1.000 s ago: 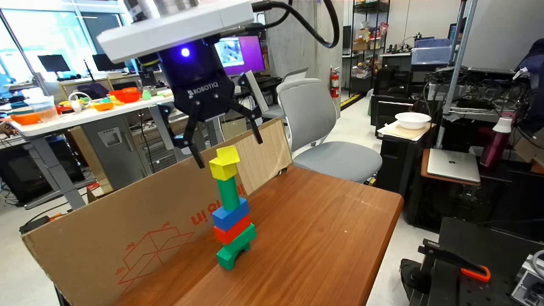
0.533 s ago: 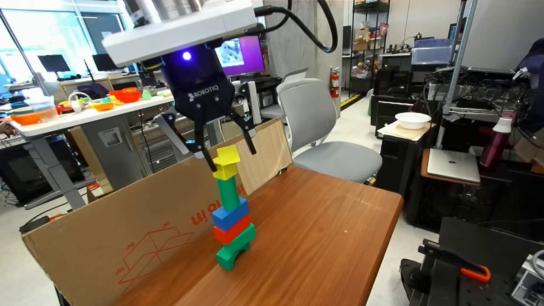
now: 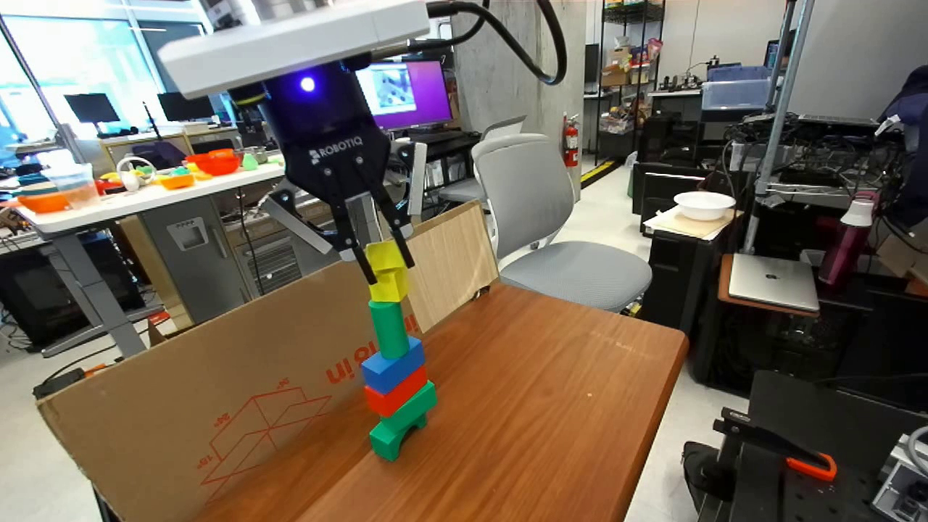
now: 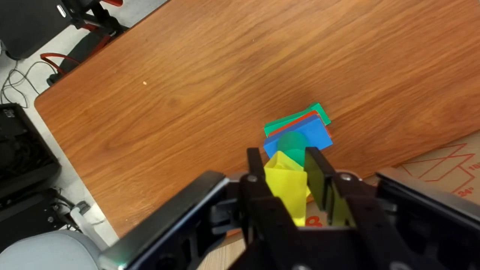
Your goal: Pick up the topmost block and put it on the table
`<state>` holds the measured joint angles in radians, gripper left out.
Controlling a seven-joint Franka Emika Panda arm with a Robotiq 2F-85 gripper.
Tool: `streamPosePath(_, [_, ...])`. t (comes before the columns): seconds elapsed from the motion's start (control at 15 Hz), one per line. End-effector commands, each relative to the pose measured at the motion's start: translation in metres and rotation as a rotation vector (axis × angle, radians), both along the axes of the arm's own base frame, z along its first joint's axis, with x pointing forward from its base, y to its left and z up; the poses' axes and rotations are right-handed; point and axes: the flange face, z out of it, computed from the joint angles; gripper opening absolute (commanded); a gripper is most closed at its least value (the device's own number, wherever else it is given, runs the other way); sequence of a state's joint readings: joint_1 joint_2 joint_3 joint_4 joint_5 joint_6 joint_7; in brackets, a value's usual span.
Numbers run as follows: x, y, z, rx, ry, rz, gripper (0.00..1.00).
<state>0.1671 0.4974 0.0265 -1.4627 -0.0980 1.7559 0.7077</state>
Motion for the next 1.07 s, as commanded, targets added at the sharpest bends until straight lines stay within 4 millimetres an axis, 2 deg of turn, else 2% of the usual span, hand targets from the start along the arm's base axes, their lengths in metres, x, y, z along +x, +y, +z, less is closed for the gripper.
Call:
streamPosePath(0.0, [0.004,0.012,0.01,-0.027,-0.026,0.053,0.08])
streamPosePath(0.33, [-0.007,0.034,0.023,-0.051,-0.049,0.101,0.08])
streamPosePath(0.6, [-0.025,0.075,0.021,-0.1,-0.053,0.213,0.08])
streamPosePath(0.8, [-0.036,0.112,0.006,-0.115,-0.046,0.3,0.08])
streamPosePath(1.0, [-0.043,0.134,-0.017,-0.104,-0.008,0.344,0.08])
